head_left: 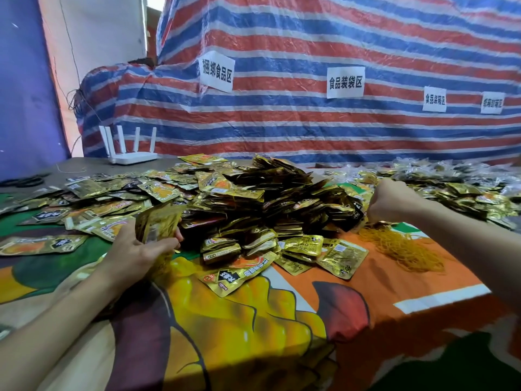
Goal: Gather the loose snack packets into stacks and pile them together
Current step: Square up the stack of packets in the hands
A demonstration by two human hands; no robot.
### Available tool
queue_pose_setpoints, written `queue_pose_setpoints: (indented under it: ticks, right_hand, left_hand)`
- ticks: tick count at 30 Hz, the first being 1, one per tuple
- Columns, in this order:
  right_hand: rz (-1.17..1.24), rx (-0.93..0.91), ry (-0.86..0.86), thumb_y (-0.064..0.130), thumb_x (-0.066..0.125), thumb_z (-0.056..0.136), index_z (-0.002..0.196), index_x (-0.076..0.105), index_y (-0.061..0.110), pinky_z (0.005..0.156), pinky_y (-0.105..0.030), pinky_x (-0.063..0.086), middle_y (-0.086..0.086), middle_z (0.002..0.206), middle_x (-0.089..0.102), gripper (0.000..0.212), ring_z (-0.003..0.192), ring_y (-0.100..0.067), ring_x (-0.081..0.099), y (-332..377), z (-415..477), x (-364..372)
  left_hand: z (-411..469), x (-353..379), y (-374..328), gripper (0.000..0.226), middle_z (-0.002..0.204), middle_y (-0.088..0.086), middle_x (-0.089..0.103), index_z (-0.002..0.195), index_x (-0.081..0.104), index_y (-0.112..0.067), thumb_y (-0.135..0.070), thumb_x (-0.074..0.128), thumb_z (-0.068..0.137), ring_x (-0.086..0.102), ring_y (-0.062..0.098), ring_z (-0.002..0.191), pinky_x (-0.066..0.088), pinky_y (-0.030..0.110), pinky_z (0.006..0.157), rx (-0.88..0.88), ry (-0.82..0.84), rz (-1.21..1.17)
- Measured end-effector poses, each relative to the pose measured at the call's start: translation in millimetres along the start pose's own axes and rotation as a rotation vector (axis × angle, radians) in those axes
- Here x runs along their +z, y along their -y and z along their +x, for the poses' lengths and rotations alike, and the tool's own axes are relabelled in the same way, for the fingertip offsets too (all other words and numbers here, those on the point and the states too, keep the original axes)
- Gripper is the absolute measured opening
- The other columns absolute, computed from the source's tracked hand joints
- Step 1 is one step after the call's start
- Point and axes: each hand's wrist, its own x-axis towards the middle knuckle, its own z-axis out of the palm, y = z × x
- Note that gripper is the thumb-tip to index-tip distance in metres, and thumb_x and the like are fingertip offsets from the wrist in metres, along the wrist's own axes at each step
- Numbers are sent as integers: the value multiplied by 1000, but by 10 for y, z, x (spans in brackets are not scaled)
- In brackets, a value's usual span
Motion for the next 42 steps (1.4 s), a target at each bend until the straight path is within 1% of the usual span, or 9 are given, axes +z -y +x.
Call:
queue_pose_setpoints:
  ticks: [5, 11, 17, 20, 23, 26, 31, 35, 42]
  right_hand:
    - [-18, -56, -32, -6, 64, 80, 88, 74, -9, 71, -54, 62, -25, 87, 74, 14, 78, -36, 72, 118, 33, -60]
    - [-129, -86, -98, -3, 62, 81, 87, 73, 1, 64, -42, 63, -14, 81, 73, 13, 69, -29, 69, 248, 63, -42]
    - [-202, -8, -113, 2, 61, 83, 84, 58, 8, 64, -37, 56, -8, 73, 62, 7, 66, -26, 61, 163, 45, 2]
    - [-180, -43, -149, 6, 64, 85, 89, 70, 5, 71, -43, 61, -10, 78, 69, 7, 70, -28, 67, 205, 23, 16]
    - [54, -195, -37, 10, 71, 89, 84, 78, 13, 76, -43, 62, -7, 87, 75, 9, 78, -23, 70, 467, -46, -21]
    - [344, -347, 150, 19, 77, 87, 78, 77, 24, 65, -24, 57, 0, 81, 77, 11, 74, -13, 70, 903, -238, -37]
    - [744, -495, 363, 20, 80, 85, 87, 82, 19, 50, -18, 44, 1, 78, 77, 2, 58, -4, 59, 1734, -579, 223]
    - [1052, -490, 581, 17, 82, 82, 94, 82, 13, 52, -19, 45, -6, 88, 78, 13, 63, -8, 59, 2305, -742, 536]
    - [1322, -379, 451, 9, 81, 84, 92, 81, 7, 52, -19, 50, -8, 75, 74, 9, 57, -10, 59, 2633, -717, 975]
  left_hand:
    - [10, -11, 18, 32, 80, 10, 72, 81, 73, -17, -38, 73, 57, 70, 23, 75, 54, 47, 80, 12, 2, -12]
    - [23, -32, 30, 32, 81, 12, 72, 81, 73, -17, -38, 72, 57, 69, 27, 77, 53, 54, 83, 8, 7, 5]
    - [21, -25, 41, 12, 81, 13, 72, 80, 73, -16, -16, 71, 68, 69, 33, 78, 54, 53, 81, -6, 9, -5]
    - [22, 0, 13, 11, 80, 15, 72, 77, 74, -13, -13, 70, 67, 69, 28, 73, 54, 49, 77, -35, -9, -61]
    - [26, 14, -28, 18, 88, 13, 75, 82, 76, -11, -10, 70, 65, 69, 24, 73, 57, 40, 70, -83, -50, -197]
    - [31, -31, -38, 32, 102, 14, 75, 96, 79, -11, -11, 71, 64, 67, 30, 78, 59, 36, 65, -208, -30, -392]
    - [29, -104, -146, 40, 121, 23, 66, 106, 79, -15, -12, 71, 67, 67, 25, 75, 51, 42, 82, -354, 72, -645]
    - [33, -133, -175, 39, 99, 21, 72, 96, 81, -10, -6, 75, 57, 70, 29, 72, 59, 43, 71, -452, 12, -647]
    - [46, -182, -156, 22, 91, 15, 75, 85, 82, -12, -10, 69, 67, 72, 27, 73, 60, 40, 71, -472, -91, -605]
